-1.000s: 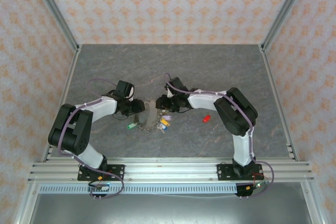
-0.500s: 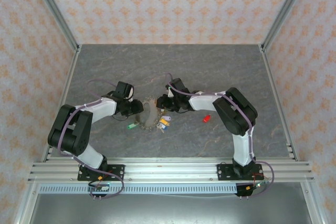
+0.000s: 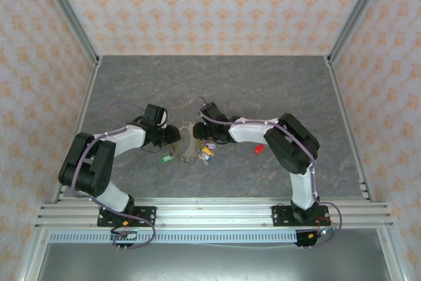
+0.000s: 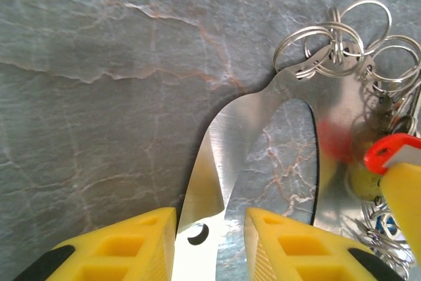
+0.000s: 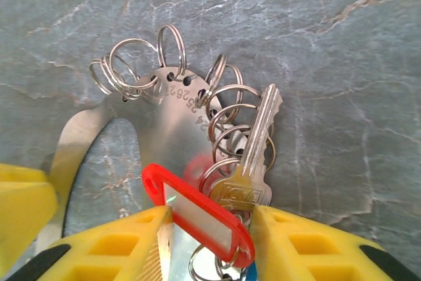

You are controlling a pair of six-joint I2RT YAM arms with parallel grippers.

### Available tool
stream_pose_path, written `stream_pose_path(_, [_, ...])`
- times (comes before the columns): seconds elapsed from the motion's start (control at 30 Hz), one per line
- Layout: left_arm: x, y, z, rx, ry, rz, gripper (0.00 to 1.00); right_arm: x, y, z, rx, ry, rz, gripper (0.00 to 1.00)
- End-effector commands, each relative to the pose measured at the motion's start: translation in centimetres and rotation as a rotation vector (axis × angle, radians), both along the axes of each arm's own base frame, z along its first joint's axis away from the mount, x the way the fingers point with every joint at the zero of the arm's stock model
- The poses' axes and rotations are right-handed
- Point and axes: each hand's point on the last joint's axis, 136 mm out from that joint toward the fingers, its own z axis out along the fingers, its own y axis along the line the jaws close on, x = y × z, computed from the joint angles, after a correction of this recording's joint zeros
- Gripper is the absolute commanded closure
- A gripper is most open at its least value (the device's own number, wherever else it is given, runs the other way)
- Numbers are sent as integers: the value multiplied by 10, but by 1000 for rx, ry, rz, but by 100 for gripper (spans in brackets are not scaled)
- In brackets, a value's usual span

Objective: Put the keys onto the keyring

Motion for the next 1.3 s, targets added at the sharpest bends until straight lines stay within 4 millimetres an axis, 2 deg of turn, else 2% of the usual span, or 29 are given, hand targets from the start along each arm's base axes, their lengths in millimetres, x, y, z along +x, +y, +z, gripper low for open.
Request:
stream_pose_path(0.0, [-15, -26, 3, -98, 30, -67, 67, -13, -39, -31, -281, -2, -11, 65])
stream_pose_path(0.1, [-14, -25, 5, -96, 22, -64, 67, -14, -37, -32, -290, 9, -10, 72])
stream_pose_path(0.3, [-15, -17, 9, -51, 9, -49, 64, -13, -25, -18, -121, 25, -41, 81])
stream_pose_path(0.5, [-14, -2, 16, 17, -8, -8, 49, -7, -28, -3, 56, 77, -85, 88])
stream_pose_path(0.6, [-13, 1, 17, 26, -9, 3, 41, -6, -29, 0, 129, 103, -93, 88])
stream_pose_path(0.7, [-12, -1, 16, 8, -8, 0, 40, -8, -27, 3, 193, 130, -89, 88])
stream_pose_path(0.8, [-11, -5, 13, -14, 0, -3, 39, -8, -29, 2, 175, 136, -79, 85])
stream_pose_path(0.9, [-11, -9, 11, -28, 5, -13, 41, -9, -40, -7, 77, 137, -80, 73])
stream_pose_path(1.07, [-11, -11, 6, -37, 16, -26, 44, -16, -47, -13, -106, 109, -28, 66])
stream_pose_path(1.13, [-11, -12, 4, -42, 22, -27, 45, -18, -47, -15, -182, 93, 1, 64])
stream_pose_path(1.27, [-9, -15, 3, -57, 23, -28, 46, -17, -42, -19, -230, 97, 23, 58])
